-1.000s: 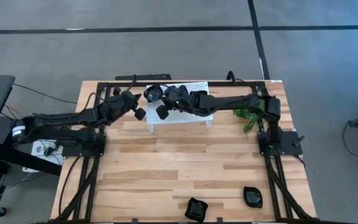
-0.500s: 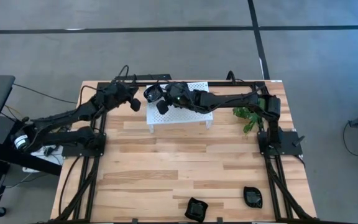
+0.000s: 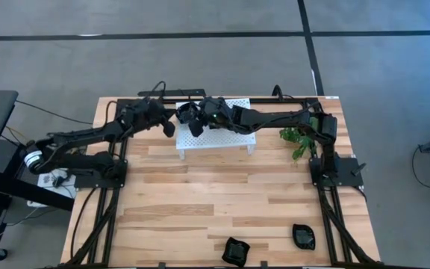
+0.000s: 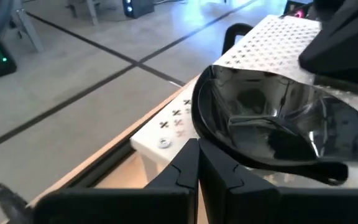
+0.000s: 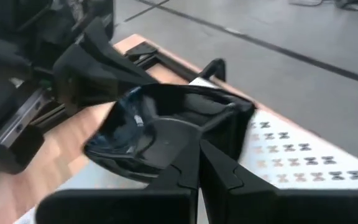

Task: Pick & Place Mini shaped plates
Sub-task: Stack the leaf-shaped plate on top of the leaf-shaped plate on the shelf

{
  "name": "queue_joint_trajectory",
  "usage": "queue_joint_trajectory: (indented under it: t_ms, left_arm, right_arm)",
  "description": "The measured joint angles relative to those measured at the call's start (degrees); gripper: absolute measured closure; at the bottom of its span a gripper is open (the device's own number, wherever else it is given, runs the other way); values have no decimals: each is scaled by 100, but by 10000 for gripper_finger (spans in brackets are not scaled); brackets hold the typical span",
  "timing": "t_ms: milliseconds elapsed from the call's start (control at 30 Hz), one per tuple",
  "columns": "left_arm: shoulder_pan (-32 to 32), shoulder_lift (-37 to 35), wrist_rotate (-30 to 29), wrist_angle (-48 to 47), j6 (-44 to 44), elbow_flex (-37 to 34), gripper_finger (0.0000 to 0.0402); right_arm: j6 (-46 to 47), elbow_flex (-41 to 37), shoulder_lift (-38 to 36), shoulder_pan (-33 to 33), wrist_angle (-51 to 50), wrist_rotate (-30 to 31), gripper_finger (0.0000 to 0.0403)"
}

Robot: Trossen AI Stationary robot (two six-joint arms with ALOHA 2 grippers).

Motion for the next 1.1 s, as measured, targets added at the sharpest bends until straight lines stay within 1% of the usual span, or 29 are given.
queue_joint_trajectory:
  t_ms: [100, 200, 400, 600, 700, 900, 967, 1000, 1100]
  left_arm:
    - [-107, -16, 143, 7, 0, 1, 396]
    - [-251, -16, 339, 3, -50, 1, 396]
    - [-654, -16, 330, -39, -105, 1, 396]
    - [-976, -242, -330, -73, -101, 0, 396]
    - [-1037, -486, -373, -71, -96, 0, 396]
    - [-1040, -975, -391, -96, -87, 1, 396]
    - [-1055, -1058, -266, -116, -87, -1, 396]
    - [-1078, -1061, -114, -116, -87, 0, 396]
    - [-1243, -971, 401, -116, -102, 0, 396]
  right_arm:
    - [-16, 0, 0, 14, -14, -228, 403]
    - [-17, 0, 0, 54, -31, -263, 403]
    - [-17, 0, 0, 211, -164, -260, 403]
    - [-12, 0, 2, 313, -351, -265, 403]
    - [26, 0, 2, 342, -442, -258, 403]
    - [-13, 80, 5, 426, -103, -258, 403]
    - [-100, 208, 4, 458, -105, -255, 403]
    - [-170, 267, 0, 473, -99, -225, 403]
    - [-394, 530, -16, 547, -296, 185, 403]
